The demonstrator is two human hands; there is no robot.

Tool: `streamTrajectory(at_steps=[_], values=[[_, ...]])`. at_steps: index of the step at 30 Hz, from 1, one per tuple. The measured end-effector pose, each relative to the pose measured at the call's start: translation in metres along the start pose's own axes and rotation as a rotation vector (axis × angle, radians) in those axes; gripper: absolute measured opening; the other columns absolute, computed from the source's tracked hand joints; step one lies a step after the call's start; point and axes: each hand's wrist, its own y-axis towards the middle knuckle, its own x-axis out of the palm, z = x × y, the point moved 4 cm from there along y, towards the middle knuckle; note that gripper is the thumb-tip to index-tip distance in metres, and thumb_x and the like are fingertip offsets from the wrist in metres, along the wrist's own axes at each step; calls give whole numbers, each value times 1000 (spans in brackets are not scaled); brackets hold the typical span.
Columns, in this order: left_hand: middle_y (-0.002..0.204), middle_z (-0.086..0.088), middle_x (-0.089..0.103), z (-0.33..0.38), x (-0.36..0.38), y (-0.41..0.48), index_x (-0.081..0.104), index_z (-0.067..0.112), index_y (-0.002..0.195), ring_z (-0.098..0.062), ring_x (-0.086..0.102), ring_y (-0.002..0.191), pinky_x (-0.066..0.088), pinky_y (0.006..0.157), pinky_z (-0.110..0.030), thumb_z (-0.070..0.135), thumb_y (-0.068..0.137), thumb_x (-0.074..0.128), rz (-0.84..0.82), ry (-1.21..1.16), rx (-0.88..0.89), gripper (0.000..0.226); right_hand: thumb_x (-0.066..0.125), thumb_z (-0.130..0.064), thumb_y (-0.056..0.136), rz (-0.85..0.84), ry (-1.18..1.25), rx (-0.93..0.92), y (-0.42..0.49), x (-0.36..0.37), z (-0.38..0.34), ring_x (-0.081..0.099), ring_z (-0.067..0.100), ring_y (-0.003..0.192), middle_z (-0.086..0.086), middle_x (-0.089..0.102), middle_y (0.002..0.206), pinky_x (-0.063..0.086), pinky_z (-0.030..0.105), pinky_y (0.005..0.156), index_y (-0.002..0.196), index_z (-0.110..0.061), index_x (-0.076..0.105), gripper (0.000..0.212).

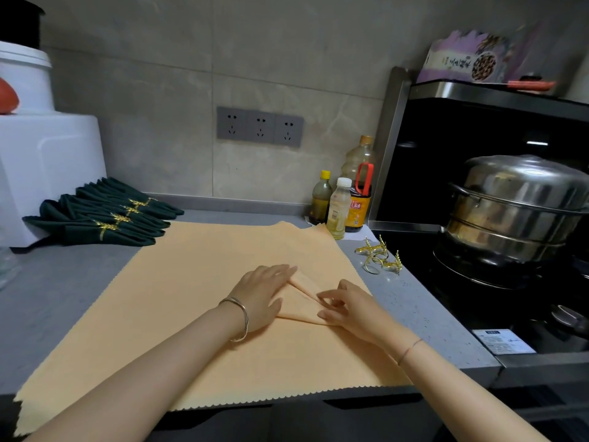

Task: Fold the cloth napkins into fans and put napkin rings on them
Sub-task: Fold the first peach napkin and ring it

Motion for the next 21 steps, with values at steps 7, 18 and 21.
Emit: streamTrajectory(at_steps=[7, 18, 21], values=[[160, 9, 1, 1, 29, 5, 7, 22, 153, -15, -2, 147, -4, 119, -34, 33, 104, 12, -244, 151, -41, 50, 60, -39, 90, 33, 21, -29, 3, 5, 4, 40, -1, 74, -10, 37, 84, 34, 14, 65, 125, -26, 61, 37], [160, 9, 2, 0, 28, -1, 9, 19, 153, -15, -2, 148, -2, 118, -30, 27, 105, 14, -276, -42, -65, 49, 47, -34, 97, 6, -248, -319, -12, 7, -14, 45, 13, 128, -7, 46, 143, 41, 27, 99, 143, -24, 40, 48], [160, 10, 5, -1, 27, 0, 11, 20, 153, -14, 1, 147, -1, 117, -27, 25, 105, 15, -272, -74, -64, 48, 58, -12, 81, 56, -369, -416, -5, 10, -19, 66, 22, 103, 6, 64, 124, 56, 27, 71, 130, -10, 55, 49]])
